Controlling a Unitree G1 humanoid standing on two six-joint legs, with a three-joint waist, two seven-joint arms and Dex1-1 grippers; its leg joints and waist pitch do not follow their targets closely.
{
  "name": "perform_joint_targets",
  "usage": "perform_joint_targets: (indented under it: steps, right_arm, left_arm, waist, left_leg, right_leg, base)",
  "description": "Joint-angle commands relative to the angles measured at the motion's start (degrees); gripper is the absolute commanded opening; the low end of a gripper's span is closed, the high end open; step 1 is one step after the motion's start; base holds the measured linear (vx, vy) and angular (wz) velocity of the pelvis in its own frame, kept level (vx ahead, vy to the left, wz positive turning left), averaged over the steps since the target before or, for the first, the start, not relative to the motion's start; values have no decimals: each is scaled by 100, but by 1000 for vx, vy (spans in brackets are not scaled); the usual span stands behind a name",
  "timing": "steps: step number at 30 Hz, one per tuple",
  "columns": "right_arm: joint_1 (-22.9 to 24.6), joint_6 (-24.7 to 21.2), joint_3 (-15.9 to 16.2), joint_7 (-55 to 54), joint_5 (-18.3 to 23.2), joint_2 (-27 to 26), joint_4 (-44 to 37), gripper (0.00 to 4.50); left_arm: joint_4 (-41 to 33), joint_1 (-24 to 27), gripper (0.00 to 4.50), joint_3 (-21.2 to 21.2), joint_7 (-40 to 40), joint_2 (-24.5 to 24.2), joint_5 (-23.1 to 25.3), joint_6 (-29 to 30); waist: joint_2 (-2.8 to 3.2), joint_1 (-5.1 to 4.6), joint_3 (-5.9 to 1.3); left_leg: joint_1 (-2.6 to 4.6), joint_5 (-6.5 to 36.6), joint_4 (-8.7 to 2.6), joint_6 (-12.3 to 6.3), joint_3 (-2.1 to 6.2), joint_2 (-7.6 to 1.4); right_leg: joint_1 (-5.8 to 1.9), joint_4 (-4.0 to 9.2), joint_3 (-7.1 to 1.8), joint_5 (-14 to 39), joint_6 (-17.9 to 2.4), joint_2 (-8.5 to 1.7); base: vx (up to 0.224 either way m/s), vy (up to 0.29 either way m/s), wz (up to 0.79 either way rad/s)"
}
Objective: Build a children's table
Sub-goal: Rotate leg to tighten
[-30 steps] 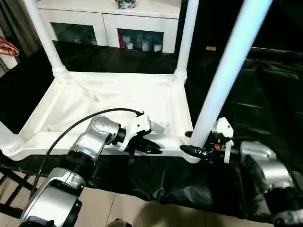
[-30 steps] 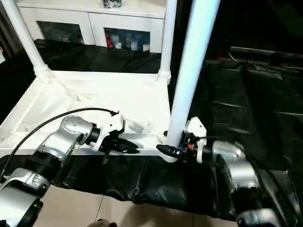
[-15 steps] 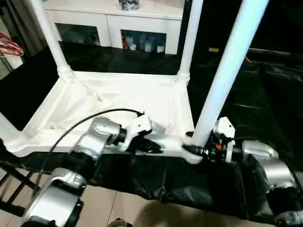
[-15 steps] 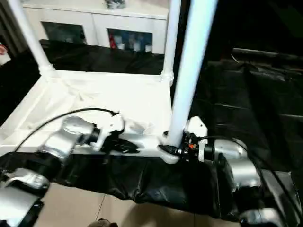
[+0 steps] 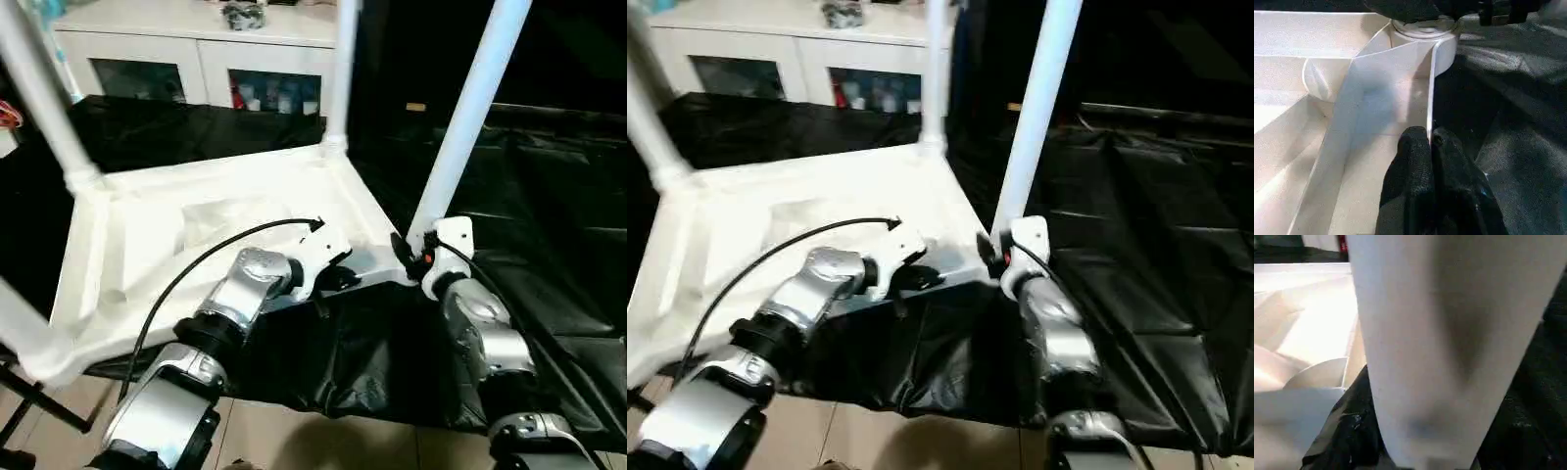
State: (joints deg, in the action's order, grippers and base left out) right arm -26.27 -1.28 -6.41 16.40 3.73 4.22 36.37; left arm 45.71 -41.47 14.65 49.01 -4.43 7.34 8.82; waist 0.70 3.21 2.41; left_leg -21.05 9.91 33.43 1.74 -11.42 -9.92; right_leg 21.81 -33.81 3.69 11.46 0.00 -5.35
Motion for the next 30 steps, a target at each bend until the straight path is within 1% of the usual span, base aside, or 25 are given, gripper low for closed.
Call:
perform_joint_targets:
  steps: [1, 2, 4, 5, 7, 8, 9, 10, 11, 12, 14, 15, 17, 18, 19, 20, 21, 22, 23, 24, 25, 26, 27, 29, 30]
  right_arm:
    - [148, -175, 528, 335, 1, -553, 323, 275]
    - [148, -175, 528, 335, 1, -553, 323, 275]
    - [179, -131, 542, 413, 9, -458, 238, 305]
    - [166, -100, 515, 440, 25, -455, 266, 313]
    - [227, -77, 500, 826, 125, -284, 137, 317]
    - [239, -82, 507, 890, 140, -257, 118, 317]
    - [336, -79, 588, 1321, 197, -49, -2, 317]
    - [367, -65, 614, 1432, 197, 6, -33, 317]
    - [460, -30, 724, 1799, 198, 181, -140, 317]
    - [552, -6, 828, 2152, 212, 348, -258, 317]
    - [700, -8, 974, 2719, 281, 599, -466, 317]
    - [774, -53, 1037, 3020, 352, 730, -588, 317]
    - [932, -142, 1189, 3740, 476, 1067, -822, 317]
    - [985, -169, 1241, 4042, 503, 1206, -901, 317]
    - [1017, -188, 1275, 4256, 517, 1304, -949, 317]
    - [1030, -204, 1294, 4370, 530, 1358, -973, 317]
    - [1041, -223, 1374, 4756, 572, 1553, -1002, 301]
    - [1041, -223, 1374, 4756, 572, 1553, -1002, 292]
    - [1051, -233, 1402, 4875, 598, 1616, -1025, 292]
    - [1011, -229, 1432, 5088, 619, 1733, -1005, 286]
    - [990, -225, 1441, 5163, 626, 1773, -993, 270]
    - [960, -220, 1451, 5257, 633, 1824, -974, 270]
    - [904, -228, 1452, 5371, 644, 1872, -950, 260]
    - [853, -268, 1465, 5497, 681, 1916, -953, 253]
    - [852, -272, 1465, 5508, 683, 1919, -955, 248]
  left_arm:
    - [-164, -204, 0, 23, -245, 278, -114, -117]
    - [-164, -204, 0, 23, -245, 278, -114, -117]
    - [-298, -127, 0, 52, 130, 94, -187, -231]
    - [-316, -110, 0, 60, 196, 64, -194, -257]
    - [-411, -38, 0, 95, 558, -98, -248, -381]
    - [-424, -31, 0, 95, 593, -112, -257, -379]
    - [-508, 17, 0, 88, 817, -206, -321, -408]
    - [-537, 36, 0, 84, 874, -229, -335, -425]
    - [-588, 58, 0, 64, 1025, -281, -394, -402]
    - [-623, 74, 0, 59, 1163, -331, -436, -411]
    - [-671, 100, 0, 69, 1379, -418, -496, -454]
    - [-701, 116, 0, 90, 1506, -473, -517, -470]
    - [-714, 127, 0, 92, 1720, -589, -568, -489]
    - [-695, 122, 0, 101, 1807, -646, -570, -511]
    - [-670, 115, 0, 107, 1863, -689, -562, -532]
    - [-653, 110, 0, 110, 1891, -715, -554, -545]
    - [-646, 107, 0, 109, 2024, -795, -560, -536]
    - [-646, 107, 0, 109, 2024, -795, -560, -536]
    - [-663, 115, 0, 108, 2072, -820, -568, -524]
    - [-668, 111, 0, 101, 2164, -873, -586, -498]
    - [-667, 108, 0, 100, 2200, -893, -592, -489]
    - [-665, 104, 0, 98, 2247, -919, -599, -479]
    - [-678, 106, 0, 96, 2294, -950, -606, -470]
    - [-679, 105, 0, 95, 2345, -975, -616, -461]
    - [-679, 105, 0, 96, 2351, -978, -618, -461]
  waist:
    - [-23, -12, -258]
    - [-45, -11, -257]
    - [-43, 7, -263]
    - [-42, 3, -270]
    - [-39, -6, -273]
    - [-46, -7, -275]
    - [-53, 1, -287]
    - [-53, 5, -293]
    - [-62, 5, -302]
    - [-73, 15, -315]
    - [-84, 47, -328]
    - [-96, 56, -332]
    - [-99, 86, -332]
    - [-82, 128, -307]
    - [-80, 143, -309]
    - [-61, 159, -304]
    - [-61, 192, -284]
    - [-73, 196, -280]
    - [-45, 217, -274]
    - [-40, 212, -264]
    - [-52, 216, -268]
    - [-60, 218, -268]
    - [-53, 218, -280]
    - [-60, 222, -296]
    - [-92, 222, -299]
  left_leg:
    - [107, 2484, -537, 139, 236, -337]
    - [101, 2424, -535, 109, 227, -339]
    - [94, 2190, -527, 18, 207, -336]
    - [72, 2090, -525, -19, 204, -338]
    - [72, 2024, -515, -55, 194, -336]
    - [60, 1980, -511, -82, 189, -333]
    - [62, 1776, -497, -166, 176, -345]
    - [65, 1707, -490, -198, 172, -348]
    - [62, 1531, -466, -279, 151, -344]
    - [46, 1330, -447, -356, 146, -346]
    - [44, 1136, -425, -478, 144, -342]
    - [28, 916, -402, -628, 132, -344]
    - [32, 873, -388, -721, 129, -346]
    - [33, 936, -393, -745, 118, -362]
    - [33, 967, -398, -724, 120, -374]
    - [41, 1050, -403, -693, 118, -380]
    - [60, 1303, -428, -548, 125, -393]
    - [61, 1375, -434, -501, 129, -391]
    - [79, 1480, -447, -403, 133, -403]
    - [81, 1592, -463, -317, 141, -401]
    - [89, 1622, -468, -287, 144, -401]
    - [91, 1634, -466, -272, 141, -400]
    - [84, 1583, -463, -259, 144, -401]
    - [73, 1408, -446, -303, 143, -398]
    - [67, 1352, -439, -338, 137, -392]
  right_leg:
    - [-74, 535, -259, 2086, -947, -404]
    - [-78, 536, -262, 2020, -965, -406]
    - [-94, 515, -269, 1827, -1031, -404]
    - [-112, 497, -270, 1750, -1060, -410]
    - [-116, 499, -268, 1679, -1097, -410]
    - [-134, 491, -270, 1621, -1113, -411]
    - [-145, 461, -272, 1358, -1177, -404]
    - [-155, 451, -269, 1246, -1211, -400]
    - [-159, 426, -272, 986, -1302, -394]
    - [-189, 387, -268, 706, -1385, -393]
    - [-217, 356, -259, 426, -1438, -388]
    - [-219, 315, -258, 87, -1553, -386]
    - [-243, 309, -242, 9, -1610, -376]
    - [-227, 319, -235, 152, -1615, -362]
    - [-223, 319, -229, 242, -1610, -365]
    - [-209, 332, -228, 371, -1610, -367]
    - [-189, 365, -228, 781, -1566, -373]
    - [-197, 379, -228, 924, -1537, -376]
    - [-181, 395, -240, 1136, -1495, -390]
    - [-177, 413, -242, 1295, -1463, -389]
    - [-185, 420, -239, 1340, -1447, -389]
    - [-181, 420, -243, 1341, -1444, -386]
    - [-184, 395, -247, 1182, -1480, -386]
    - [-195, 361, -245, 876, -1547, -389]
    - [-202, 355, -241, 796, -1568, -384]
  base:
    - [0, 0, 0]
    - [0, 0, 0]
    - [0, 0, 0]
    - [0, 0, 0]
    - [0, 0, 0]
    - [0, 0, 0]
    - [0, 0, 0]
    - [0, 0, 0]
    - [0, 0, 0]
    - [0, 0, 0]
    - [0, 0, 0]
    - [0, 0, 0]
    - [0, 0, 0]
    - [0, 0, 0]
    - [0, 0, 0]
    - [0, 0, 0]
    - [0, 0, 0]
    - [0, 0, 0]
    - [0, 0, 0]
    - [0, 0, 0]
    - [0, 0, 0]
    - [0, 0, 0]
    - [0, 0, 0]
    - [0, 0, 0]
    - [0, 0, 0]
